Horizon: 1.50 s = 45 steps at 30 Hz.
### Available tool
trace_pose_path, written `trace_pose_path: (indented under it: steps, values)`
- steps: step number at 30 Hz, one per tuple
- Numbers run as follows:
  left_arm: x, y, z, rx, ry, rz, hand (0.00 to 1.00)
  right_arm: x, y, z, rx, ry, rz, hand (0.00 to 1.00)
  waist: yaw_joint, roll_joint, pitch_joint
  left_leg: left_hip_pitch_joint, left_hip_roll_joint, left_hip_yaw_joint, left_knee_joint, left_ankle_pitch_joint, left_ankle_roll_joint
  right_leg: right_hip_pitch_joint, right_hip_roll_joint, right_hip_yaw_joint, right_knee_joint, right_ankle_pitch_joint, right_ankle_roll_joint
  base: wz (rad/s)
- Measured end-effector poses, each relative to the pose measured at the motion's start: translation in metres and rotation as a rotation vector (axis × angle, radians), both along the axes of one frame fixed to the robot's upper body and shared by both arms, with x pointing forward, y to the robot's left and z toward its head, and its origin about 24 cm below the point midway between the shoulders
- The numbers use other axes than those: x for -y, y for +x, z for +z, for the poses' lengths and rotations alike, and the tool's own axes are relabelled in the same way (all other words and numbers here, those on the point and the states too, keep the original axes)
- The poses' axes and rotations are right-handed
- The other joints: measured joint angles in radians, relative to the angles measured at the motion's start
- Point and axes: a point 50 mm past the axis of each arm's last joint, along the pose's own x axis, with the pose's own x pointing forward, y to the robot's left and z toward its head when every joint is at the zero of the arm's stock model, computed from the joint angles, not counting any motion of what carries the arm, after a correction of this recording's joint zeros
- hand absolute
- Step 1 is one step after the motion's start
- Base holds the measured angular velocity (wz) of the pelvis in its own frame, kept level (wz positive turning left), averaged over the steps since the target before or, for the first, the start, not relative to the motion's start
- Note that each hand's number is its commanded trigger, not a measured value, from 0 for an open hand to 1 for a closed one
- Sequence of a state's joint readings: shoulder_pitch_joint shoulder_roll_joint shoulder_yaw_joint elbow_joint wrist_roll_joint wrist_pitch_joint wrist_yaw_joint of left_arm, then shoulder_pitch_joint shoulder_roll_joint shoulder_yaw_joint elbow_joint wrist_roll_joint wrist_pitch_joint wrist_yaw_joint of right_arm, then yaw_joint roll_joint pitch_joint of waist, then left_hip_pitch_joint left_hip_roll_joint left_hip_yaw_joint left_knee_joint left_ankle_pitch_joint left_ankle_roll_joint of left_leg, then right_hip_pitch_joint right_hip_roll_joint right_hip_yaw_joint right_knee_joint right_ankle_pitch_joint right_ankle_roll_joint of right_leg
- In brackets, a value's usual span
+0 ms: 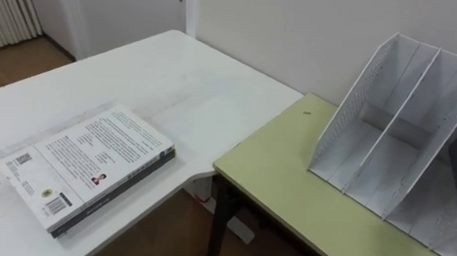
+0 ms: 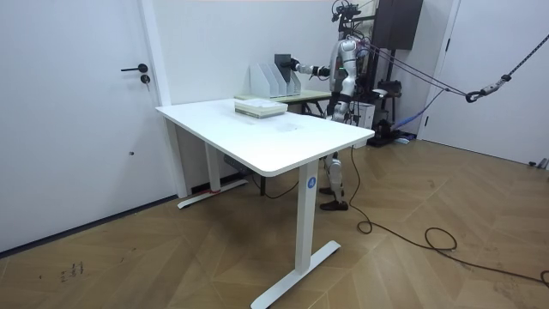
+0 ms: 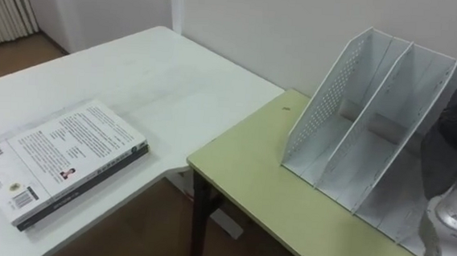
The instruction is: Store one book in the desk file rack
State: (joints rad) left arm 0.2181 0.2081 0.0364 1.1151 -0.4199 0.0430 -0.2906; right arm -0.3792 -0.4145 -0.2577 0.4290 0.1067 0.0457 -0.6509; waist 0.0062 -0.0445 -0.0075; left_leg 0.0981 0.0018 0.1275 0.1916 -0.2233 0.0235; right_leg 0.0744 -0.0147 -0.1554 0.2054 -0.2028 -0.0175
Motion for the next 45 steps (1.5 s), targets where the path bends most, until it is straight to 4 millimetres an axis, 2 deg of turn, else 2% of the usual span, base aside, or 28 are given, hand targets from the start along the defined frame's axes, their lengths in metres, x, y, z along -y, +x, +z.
trace_pose_path:
  steps: [1,2,6,10,15,27,32,37,40,43,45]
  values:
    - [0.0,-0.001,0.0,-0.001,0.0,0.0,0.0,0.001,0.002,0.002,0.002,0.003,-0.003,0.24,0.0,0.0,-0.0001,0.0,0.0,0.0,-0.001,0.0,0.0,0.0,0.0,0.0,0.001,0.0,0.0,0.0]
    - [0.0,-0.001,0.0,-0.001,0.0,0.0,0.0,0.002,0.002,0.002,0.001,0.004,-0.006,0.0,0.0,0.0,-0.0003,0.0,0.0,-0.001,-0.001,0.0,0.0,0.0,0.0,-0.001,0.001,0.0,0.0,0.0]
    - [-0.004,0.0,0.001,-0.001,0.007,-0.001,0.0,0.016,0.01,0.012,0.018,0.059,-0.028,0.0,-0.003,-0.01,0.0018,0.0,0.0,-0.009,0.0,0.0,0.0,0.002,-0.001,-0.008,0.001,0.001,0.0,0.04]
    - [-0.007,-0.003,0.003,-0.002,0.013,0.02,0.0,0.027,0.008,0.015,0.017,0.098,-0.044,0.0,-0.002,-0.021,0.0009,-0.008,-0.001,-0.017,0.006,0.0,0.0,0.001,-0.001,-0.012,0.0,0.002,0.0,0.05]
    - [-0.008,-0.004,0.003,-0.014,0.008,0.035,0.0,0.03,0.009,0.021,0.027,0.104,-0.049,0.0,-0.003,-0.021,-0.0019,-0.018,0.0,-0.02,0.011,0.0,0.0,0.0,0.0,-0.013,0.0,0.004,-0.001,0.0]
    - [-0.01,-0.003,0.005,-0.003,0.03,0.036,0.0,0.034,0.007,0.024,0.034,0.099,-0.062,0.0,0.002,-0.027,0.0002,-0.016,0.0,-0.022,0.011,0.0,0.0,-0.003,0.0,-0.016,0.0,0.004,-0.001,0.0]
    - [-0.01,-0.002,0.005,0.0,0.032,0.034,0.0,0.032,0.011,0.03,0.054,0.099,-0.054,0.0,0.001,-0.03,0.0024,-0.016,0.0,-0.022,0.011,0.0,-0.001,-0.002,0.0,-0.016,0.003,0.004,-0.001,0.0]
    - [-0.013,-0.002,0.006,0.001,0.04,0.028,0.0,0.03,0.018,0.047,0.11,0.103,-0.039,0.0,-0.003,-0.038,0.007,-0.007,0.001,-0.021,0.012,0.0,-0.001,0.012,0.0,-0.018,0.001,0.004,-0.001,0.0]
    - [-0.015,-0.003,0.006,-0.004,0.045,0.025,0.0,0.027,0.02,0.053,0.13,0.103,-0.013,0.0,-0.001,-0.039,0.0069,-0.007,0.0,-0.02,0.012,0.0,-0.001,0.01,0.0,-0.018,0.0,0.004,-0.001,0.0]
    - [-0.015,-0.003,0.006,-0.012,0.049,0.007,0.0,0.013,0.024,0.07,0.181,0.06,0.083,0.0,-0.003,-0.023,0.0017,-0.016,0.0,-0.019,0.011,0.0,-0.001,0.004,0.0,-0.012,0.0,0.006,-0.001,-0.02]
    - [-0.013,-0.002,0.005,-0.016,0.048,-0.009,0.0,0.0,0.027,0.082,0.217,0.047,0.167,0.0,-0.002,-0.013,0.0019,-0.015,0.0,-0.018,0.011,0.0,-0.001,0.002,0.001,-0.008,0.003,0.006,-0.001,-0.07]
